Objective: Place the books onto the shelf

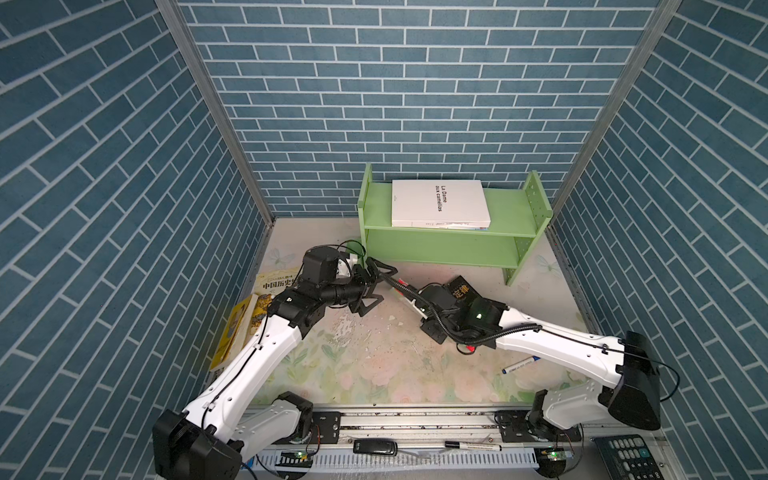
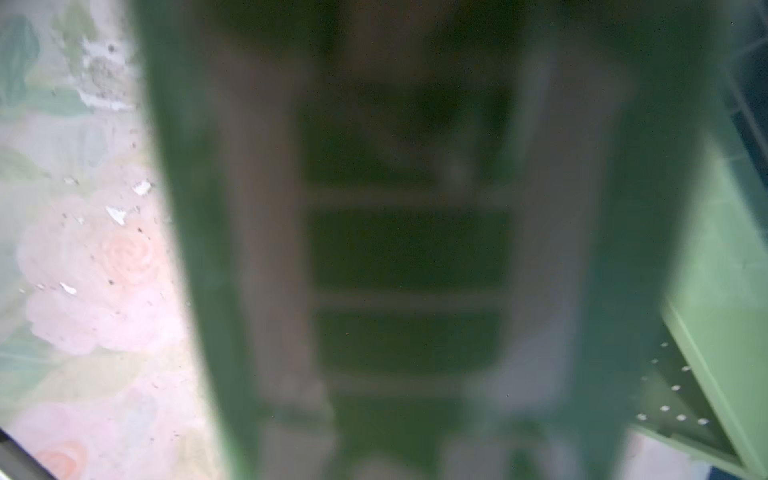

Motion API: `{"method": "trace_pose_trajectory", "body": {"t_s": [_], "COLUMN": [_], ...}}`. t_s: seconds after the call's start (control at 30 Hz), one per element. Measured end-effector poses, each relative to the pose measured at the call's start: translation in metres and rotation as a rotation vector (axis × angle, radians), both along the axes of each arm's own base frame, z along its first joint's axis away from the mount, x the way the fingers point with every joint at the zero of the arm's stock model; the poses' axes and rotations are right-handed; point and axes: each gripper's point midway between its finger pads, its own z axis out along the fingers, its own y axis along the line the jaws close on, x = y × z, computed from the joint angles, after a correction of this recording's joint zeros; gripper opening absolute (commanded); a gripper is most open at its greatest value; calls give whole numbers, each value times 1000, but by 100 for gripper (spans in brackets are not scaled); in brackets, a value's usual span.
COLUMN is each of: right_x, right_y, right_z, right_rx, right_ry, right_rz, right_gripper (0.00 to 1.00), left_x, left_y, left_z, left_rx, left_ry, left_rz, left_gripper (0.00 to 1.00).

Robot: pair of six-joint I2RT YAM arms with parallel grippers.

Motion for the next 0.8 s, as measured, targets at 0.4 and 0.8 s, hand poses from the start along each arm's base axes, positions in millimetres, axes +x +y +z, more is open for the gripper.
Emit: {"method": "trace_pose_trajectory", "body": {"t_s": [0.4, 0.8], "right_x": [1, -11], "right_y": [28, 49], "right_z": [2, 8], "right_rx": [-93, -74], "right_ry": [-269, -400], "right_rz": [148, 226], "right_gripper": [6, 5], "left_x": [-25, -28], "left_y": [20, 25], "left_z": [-39, -46], "left_rx": [18, 63], "left_ry": [275, 321], "left_rz": [83, 81], "left_gripper": [97, 63]}}
